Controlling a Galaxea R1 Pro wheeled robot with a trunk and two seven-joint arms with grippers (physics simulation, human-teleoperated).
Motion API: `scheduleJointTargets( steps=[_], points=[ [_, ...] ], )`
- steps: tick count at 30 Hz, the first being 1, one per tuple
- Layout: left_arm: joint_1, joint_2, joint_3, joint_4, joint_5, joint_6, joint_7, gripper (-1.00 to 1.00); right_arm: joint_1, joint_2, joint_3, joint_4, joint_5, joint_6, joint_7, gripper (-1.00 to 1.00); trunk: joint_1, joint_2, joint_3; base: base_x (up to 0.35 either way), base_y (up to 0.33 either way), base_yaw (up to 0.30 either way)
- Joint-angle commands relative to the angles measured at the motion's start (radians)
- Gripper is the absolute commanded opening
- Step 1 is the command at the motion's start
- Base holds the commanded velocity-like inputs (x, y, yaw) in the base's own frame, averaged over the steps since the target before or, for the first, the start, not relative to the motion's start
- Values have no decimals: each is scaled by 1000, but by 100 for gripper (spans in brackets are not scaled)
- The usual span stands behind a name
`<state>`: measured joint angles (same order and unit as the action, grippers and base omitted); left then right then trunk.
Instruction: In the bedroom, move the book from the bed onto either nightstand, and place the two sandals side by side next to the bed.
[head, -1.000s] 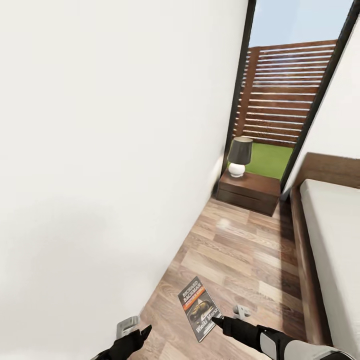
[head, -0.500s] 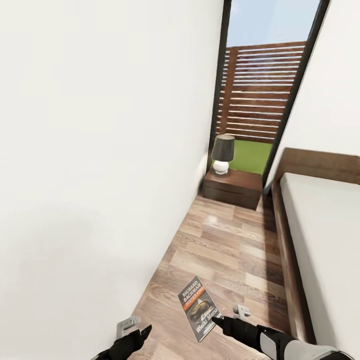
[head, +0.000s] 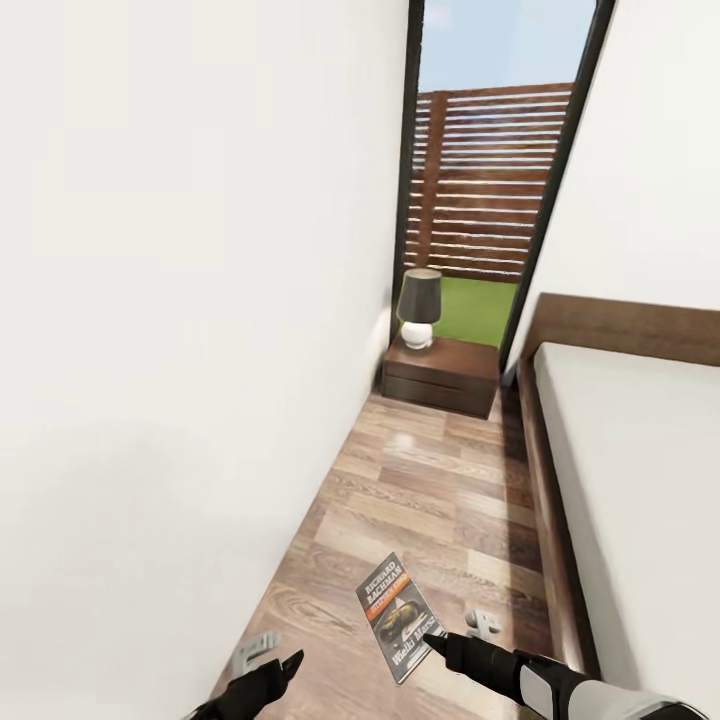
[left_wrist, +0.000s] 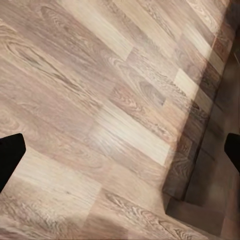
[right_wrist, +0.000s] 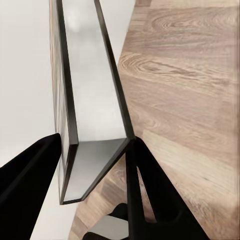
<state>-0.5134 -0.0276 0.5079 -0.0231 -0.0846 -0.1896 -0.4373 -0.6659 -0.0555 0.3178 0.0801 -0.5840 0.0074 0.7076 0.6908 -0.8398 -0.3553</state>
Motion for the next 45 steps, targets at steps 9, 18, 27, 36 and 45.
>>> scheduleJointTargets(
  steps=[9, 18, 27, 36, 45],
  points=[
    [0, 0, 7, 0, -8, -4, -1, 100, -1, 0, 6, 3, -11, 1, 6, -100, 1, -1, -1, 207, -151, -2],
    [0, 0, 7, 0, -8, -4, -1, 100, -1, 0, 6, 3, -11, 1, 6, -100, 1, -1, -1, 160, 60, 0],
    [0, 0, 7, 0, -9, -4, -1, 100, -1, 0, 6, 3, -10, 1, 6, -100, 1, -1, -1, 223, 64, 0],
    [0, 0, 7, 0, -9, -4, -1, 100, -1, 0, 6, 3, -11, 1, 6, -100, 1, -1, -2, 196, 2, -17],
    [0, 0, 7, 0, -9, -4, -1, 100, -1, 0, 6, 3, -11, 1, 6, -100, 1, -1, -9, 6, 0, -196]
  ],
)
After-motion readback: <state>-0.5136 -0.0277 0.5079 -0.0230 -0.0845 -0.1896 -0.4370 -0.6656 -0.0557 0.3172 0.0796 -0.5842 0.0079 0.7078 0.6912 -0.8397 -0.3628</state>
